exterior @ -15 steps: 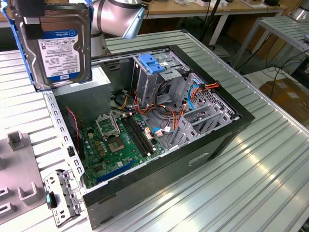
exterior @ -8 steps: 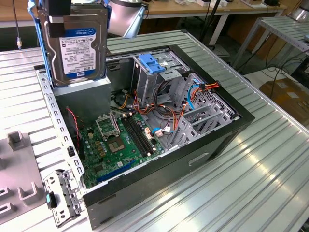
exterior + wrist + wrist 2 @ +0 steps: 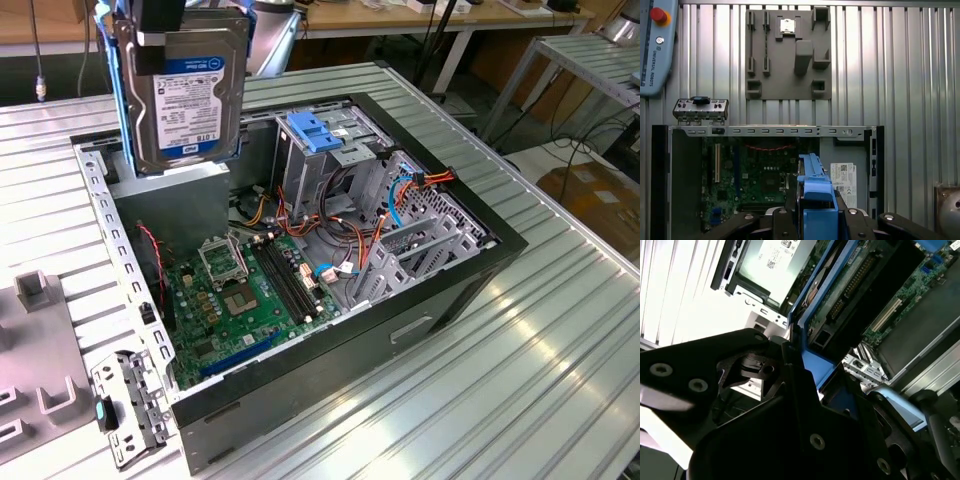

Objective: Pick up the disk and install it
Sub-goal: 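Pick up the disk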

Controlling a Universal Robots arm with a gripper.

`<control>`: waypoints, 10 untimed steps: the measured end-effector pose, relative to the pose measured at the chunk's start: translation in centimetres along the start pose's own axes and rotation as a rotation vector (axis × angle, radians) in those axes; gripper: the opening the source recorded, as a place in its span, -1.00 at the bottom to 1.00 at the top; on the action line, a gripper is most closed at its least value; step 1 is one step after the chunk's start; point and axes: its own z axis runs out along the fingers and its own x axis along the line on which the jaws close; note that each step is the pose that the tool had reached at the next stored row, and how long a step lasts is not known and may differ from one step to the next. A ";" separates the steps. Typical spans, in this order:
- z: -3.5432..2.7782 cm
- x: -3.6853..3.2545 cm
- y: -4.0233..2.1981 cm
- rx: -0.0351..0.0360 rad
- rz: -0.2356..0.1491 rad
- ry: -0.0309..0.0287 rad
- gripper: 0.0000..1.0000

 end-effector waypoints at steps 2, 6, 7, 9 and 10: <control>-0.01 -0.01 -0.62 -0.0001 0.001 0.0000 -0.26; -0.04 -0.03 -2.14 -0.0001 0.003 0.0000 -0.26; -0.04 -0.04 -2.51 0.0000 0.003 -0.0001 -0.26; -0.05 -0.04 -2.98 0.0000 0.004 -0.0001 -0.26; -0.06 -0.05 -3.35 0.0000 0.004 -0.0001 -0.26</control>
